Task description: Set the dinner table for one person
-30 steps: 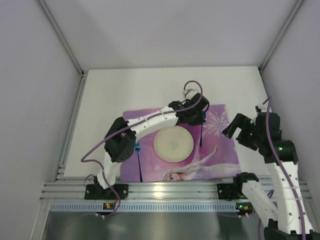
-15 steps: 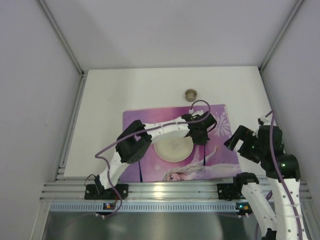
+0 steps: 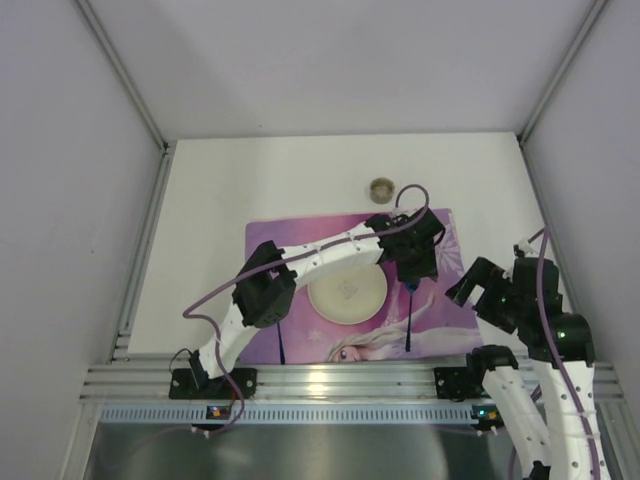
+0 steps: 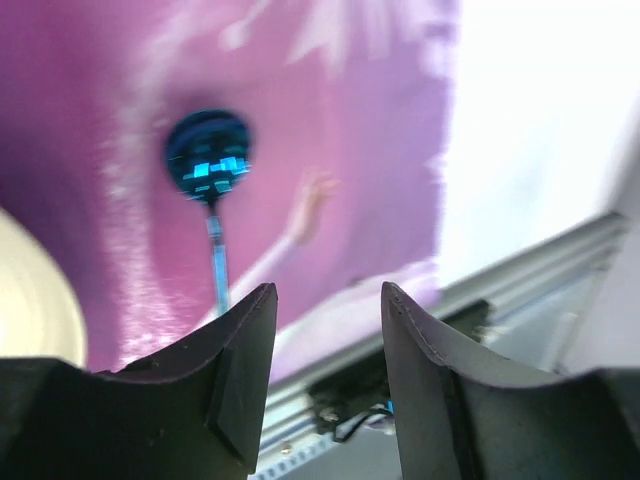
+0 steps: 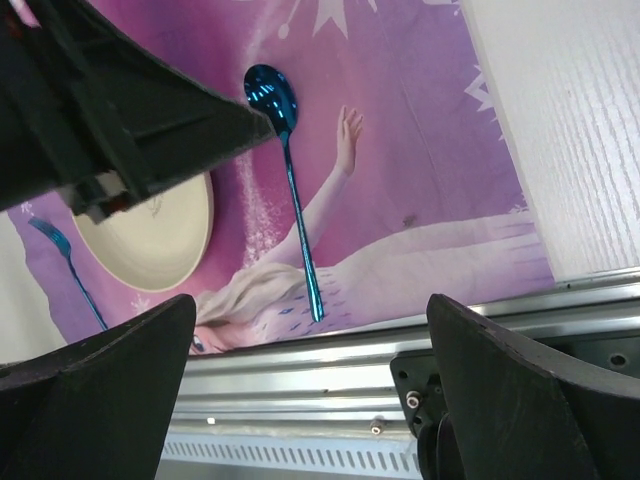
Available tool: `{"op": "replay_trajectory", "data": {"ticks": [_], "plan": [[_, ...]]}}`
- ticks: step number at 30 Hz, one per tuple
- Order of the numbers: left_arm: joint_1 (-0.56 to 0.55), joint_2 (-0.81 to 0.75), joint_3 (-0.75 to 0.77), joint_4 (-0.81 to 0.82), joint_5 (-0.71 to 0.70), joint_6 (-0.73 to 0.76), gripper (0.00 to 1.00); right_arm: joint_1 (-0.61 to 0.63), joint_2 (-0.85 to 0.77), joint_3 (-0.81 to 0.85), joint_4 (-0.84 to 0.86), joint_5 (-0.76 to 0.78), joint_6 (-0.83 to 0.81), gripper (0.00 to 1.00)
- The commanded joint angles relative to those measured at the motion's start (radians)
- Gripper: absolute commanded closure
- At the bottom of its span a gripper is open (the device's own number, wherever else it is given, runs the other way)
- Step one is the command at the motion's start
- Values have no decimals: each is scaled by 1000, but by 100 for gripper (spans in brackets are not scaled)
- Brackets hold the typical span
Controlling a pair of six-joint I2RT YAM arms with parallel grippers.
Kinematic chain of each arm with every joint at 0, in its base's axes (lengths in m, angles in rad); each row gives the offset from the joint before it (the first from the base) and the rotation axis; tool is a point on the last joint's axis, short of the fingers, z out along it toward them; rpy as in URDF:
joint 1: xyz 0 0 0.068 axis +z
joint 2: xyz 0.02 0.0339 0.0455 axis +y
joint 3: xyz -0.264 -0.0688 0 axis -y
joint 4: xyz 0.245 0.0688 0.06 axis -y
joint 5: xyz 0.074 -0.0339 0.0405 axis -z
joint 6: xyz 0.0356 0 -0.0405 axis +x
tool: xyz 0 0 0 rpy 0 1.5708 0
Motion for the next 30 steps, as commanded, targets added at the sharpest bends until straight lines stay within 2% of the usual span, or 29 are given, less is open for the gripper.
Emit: {"op": "replay_trajectory", "data": {"ticks": [1,4,9,13,15,16,21,22,24,27,30], "plan": [[20,-47,153,-49,-14,51,49,-15,18,-5,74,-31,25,0],[77,-102,197,-77,-118,112,50,-14,84,13,156,-67,25,0],[197,-259,79,-83,-285,241,52,-14,294,104,367,-171,22,0],[356,-396,-114,-97,-370,313,52,-12,625,245,508,-228,24,0],[437,-492,-189,-92,-405,359,52,-11,740,347,594,-260,42,0],[461,-525,-226,-94,-416,376,52,-9,853,386,620,-271,47,0],[527,-729,-455,-72,-505,491,52,34,1204,719,642,-236,42,2],[534,-751,-505,-80,-510,491,52,41,1301,762,642,-225,40,2],[560,-807,-550,-94,-510,470,52,63,1394,881,636,-211,45,4],[605,-863,-631,-111,-487,422,53,95,1587,1016,605,-191,51,11],[646,-889,-681,-103,-447,416,53,129,1663,1079,593,-176,67,14]]}}
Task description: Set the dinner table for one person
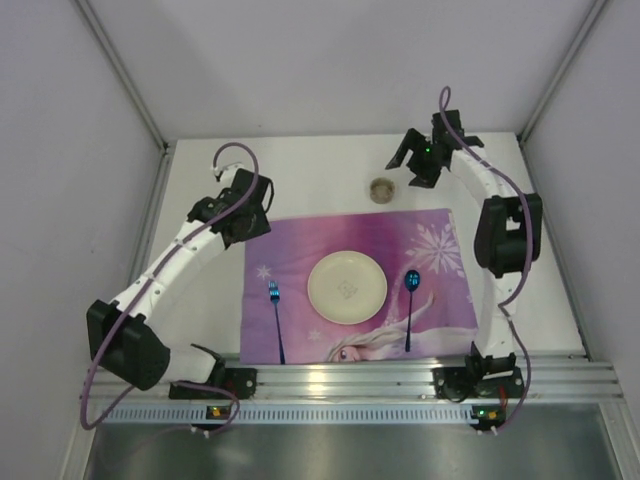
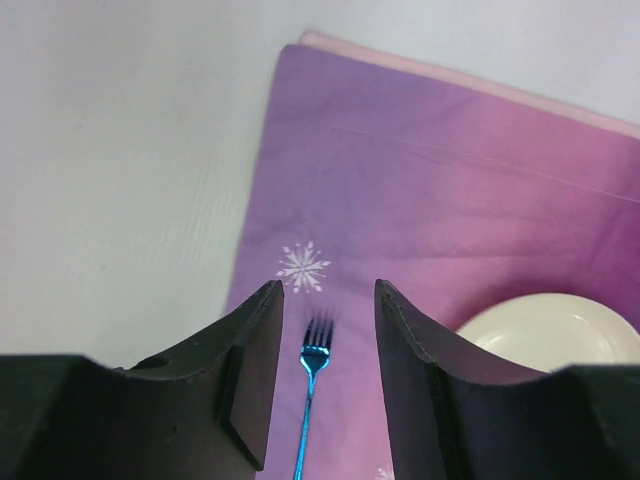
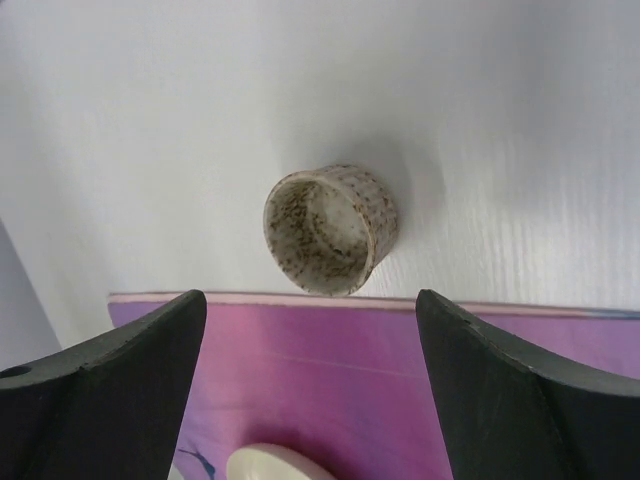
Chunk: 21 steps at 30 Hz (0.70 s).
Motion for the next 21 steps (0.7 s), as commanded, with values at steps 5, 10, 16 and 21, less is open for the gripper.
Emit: {"op": "replay_trajectory", "data": {"ticks": [5,10,16,21], "plan": [[89,-24,-25,-9,21,24,53,83,142,98,-13,65,28,19],[121,22,-5,-8,45,39,54,94,212,118,-9,80,39,34],[141,61,4,-2,58,64,55,96,252,149,-9,111,51,46],[153,99,24,2,87,82,56,94,281,169,-23,138,48,58]]}}
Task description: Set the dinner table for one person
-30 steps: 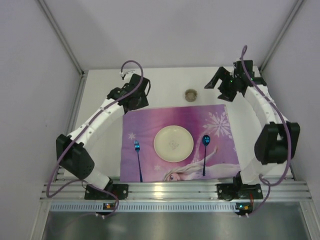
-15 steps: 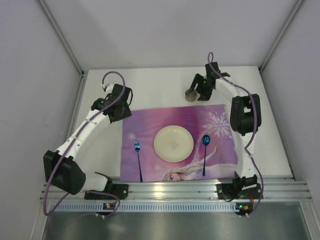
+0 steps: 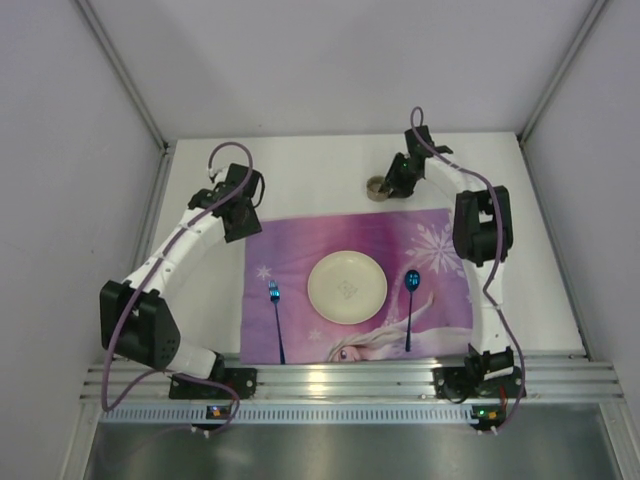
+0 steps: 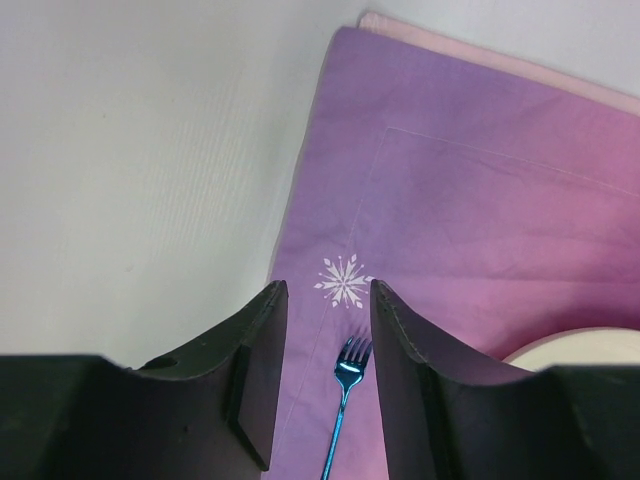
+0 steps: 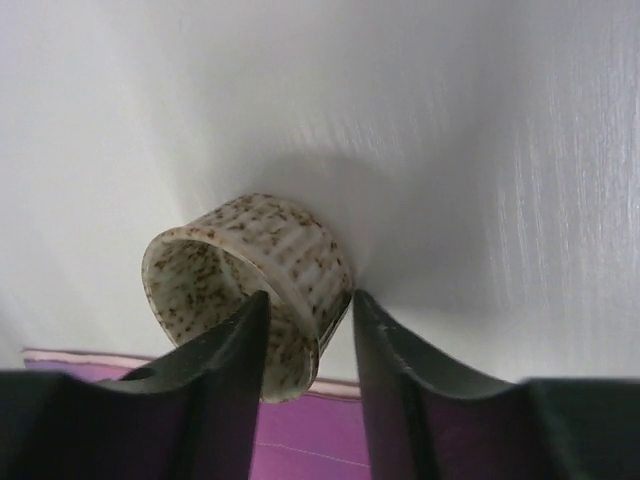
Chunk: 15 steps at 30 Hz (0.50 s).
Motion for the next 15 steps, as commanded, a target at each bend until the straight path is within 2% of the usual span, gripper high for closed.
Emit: {"op": "replay_trajectory", "data": {"ticks": [1,4,5,11,14,15], "plan": [[10,21,55,13,19,29,56,0,25,54,-5,51,-3,65],[13,38,78,7,21,44,57,0,39,69,-10,59,-9,85],[14,45,83,4,24,50,57,0,40,75,-15,59,-13,100],[14,53,124,-7,30,96,56,-3,-38,103,-15,85,-67,100],[14,41,132,-5,14,119,54,-17,-174,-16,-1,136,-90,100],[14,38,132,-7,2,121,50,-19,-256,-62,10,141,-96,100]]}}
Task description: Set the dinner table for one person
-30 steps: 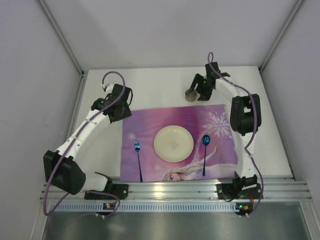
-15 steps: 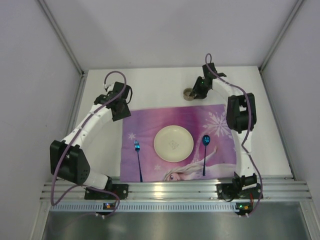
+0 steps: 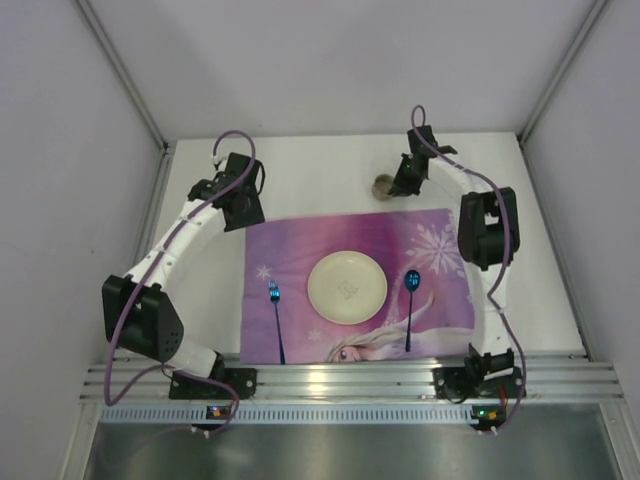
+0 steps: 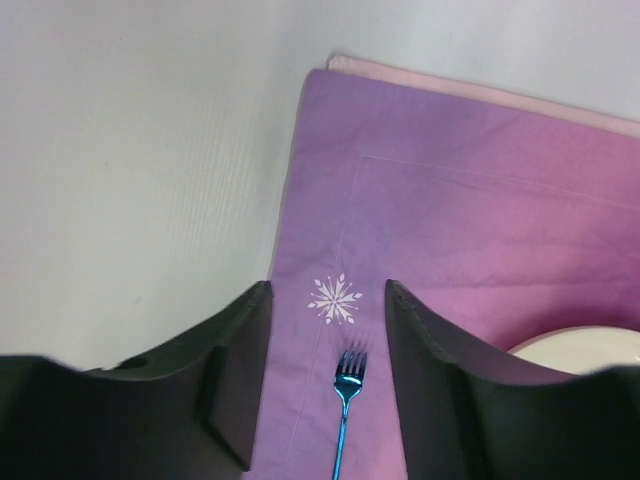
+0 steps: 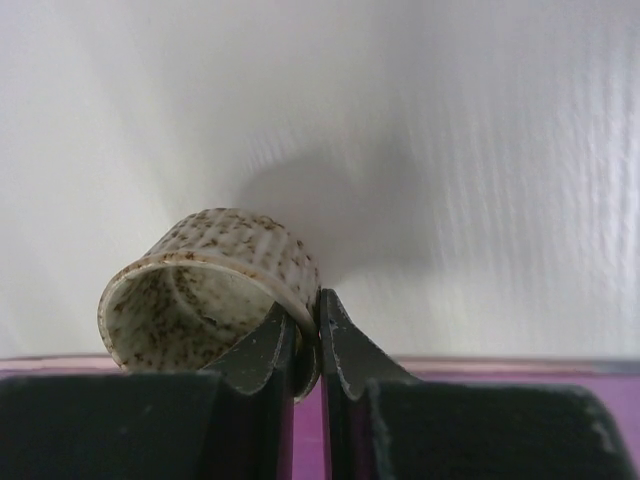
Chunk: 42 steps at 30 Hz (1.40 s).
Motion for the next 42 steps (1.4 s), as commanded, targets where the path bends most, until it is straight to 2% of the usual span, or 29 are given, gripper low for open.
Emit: {"op": "replay_trajectory", "data": {"ticks": [1,2,3,4,10,13,20,23,24,25,26,28,29,30,31,34,37,38,39,41,42], "plan": [[6,-18,33,-10,-42,40,44,-17,-276,-163,50,53,-54,100],[5,-29,28,-12,-51,40,39,-20,-319,-219,63,64,-61,100],[5,-37,18,-10,-60,40,30,-21,-400,-273,73,69,-68,100],[6,-44,7,-1,-68,40,27,-21,-437,-383,92,79,-79,100],[6,-121,-80,22,-80,41,16,-33,-645,-742,170,99,-71,100],[8,-150,-114,22,-83,48,14,-39,-649,-818,212,102,-68,100],[8,-241,-171,10,-89,60,10,-70,-591,-848,251,115,-53,100],[8,-273,-185,4,-112,72,2,-70,-586,-850,253,116,-57,100],[8,-278,-186,-1,-126,74,2,-70,-600,-852,251,116,-58,97],[8,-284,-188,-4,-155,74,2,-70,-611,-853,248,116,-62,90],[8,-294,-191,-2,-167,77,2,-70,-623,-856,244,116,-62,66],[8,-301,-203,2,-178,92,1,-70,-677,-862,216,143,-68,38],[8,-308,-209,16,-189,97,2,-68,-700,-864,204,150,-70,18],[8,-311,-223,22,-198,100,2,-70,-747,-865,192,157,-82,7],[8,-313,-232,36,-204,112,2,-68,-775,-865,175,176,-91,2],[8,-363,-316,155,-215,162,2,-68,-901,-870,86,220,-131,0],[8,-435,-491,406,-229,227,2,-70,-1069,-919,61,214,-166,0],[9,-505,-554,510,-223,253,2,-70,-1115,-934,63,214,-172,0],[9,-544,-703,700,-194,282,1,-70,-1204,-951,66,216,-177,0],[12,-648,-859,905,-191,365,2,-70,-1293,-1005,83,217,-182,0],[12,-678,-989,982,-198,398,1,-70,-1382,-1051,109,225,-179,0]]}}
